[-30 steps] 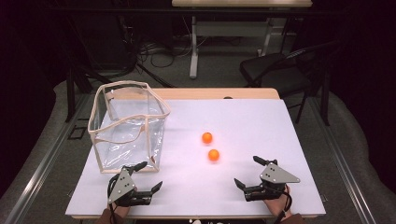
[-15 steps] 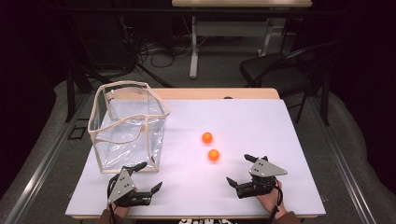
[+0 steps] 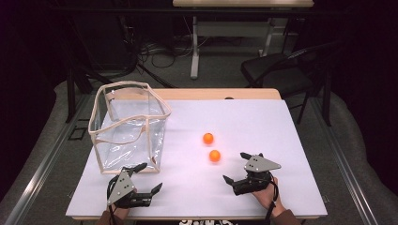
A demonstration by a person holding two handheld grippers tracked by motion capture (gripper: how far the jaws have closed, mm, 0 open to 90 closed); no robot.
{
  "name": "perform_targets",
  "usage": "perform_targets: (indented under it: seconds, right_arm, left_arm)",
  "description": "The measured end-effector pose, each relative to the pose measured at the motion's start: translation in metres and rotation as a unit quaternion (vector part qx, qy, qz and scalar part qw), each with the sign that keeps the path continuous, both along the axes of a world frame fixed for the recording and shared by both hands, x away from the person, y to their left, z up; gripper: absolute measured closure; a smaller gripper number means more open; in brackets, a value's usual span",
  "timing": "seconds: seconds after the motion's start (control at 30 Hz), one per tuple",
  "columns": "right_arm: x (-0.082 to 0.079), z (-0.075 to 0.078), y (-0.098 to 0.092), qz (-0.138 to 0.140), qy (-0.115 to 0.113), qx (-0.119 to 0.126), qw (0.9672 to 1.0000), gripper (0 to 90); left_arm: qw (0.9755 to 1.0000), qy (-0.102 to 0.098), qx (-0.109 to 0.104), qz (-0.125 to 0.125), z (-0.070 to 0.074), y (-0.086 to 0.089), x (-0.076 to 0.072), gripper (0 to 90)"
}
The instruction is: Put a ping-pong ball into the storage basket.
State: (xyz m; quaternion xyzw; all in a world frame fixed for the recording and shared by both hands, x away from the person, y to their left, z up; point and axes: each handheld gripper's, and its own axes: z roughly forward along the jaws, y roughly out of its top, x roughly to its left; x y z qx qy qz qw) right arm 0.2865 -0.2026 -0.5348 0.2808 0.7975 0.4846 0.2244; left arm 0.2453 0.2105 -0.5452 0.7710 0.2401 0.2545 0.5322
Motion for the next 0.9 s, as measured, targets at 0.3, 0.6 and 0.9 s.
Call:
perform_targets:
  seconds: [0.3, 0.6, 0.9]
  right_arm:
    - [0.011, 0.001, 0.005, 0.004, 0.009, 0.001, 1.0000, 0.0]
    - [0.023, 0.000, 0.008, 0.004, 0.022, 0.003, 0.9997, 0.0]
    - [0.035, 0.000, 0.012, 0.005, 0.033, 0.001, 0.9994, 0.0]
  left_arm:
    - [1.0000, 0.000, 0.002, -0.003, 0.000, 0.000, 0.000, 15.7]
    - [1.0000, 0.000, 0.003, -0.005, 0.000, 0.000, 0.001, 15.8]
    - [1.0000, 0.001, 0.004, -0.004, 0.000, 0.000, 0.001, 15.7]
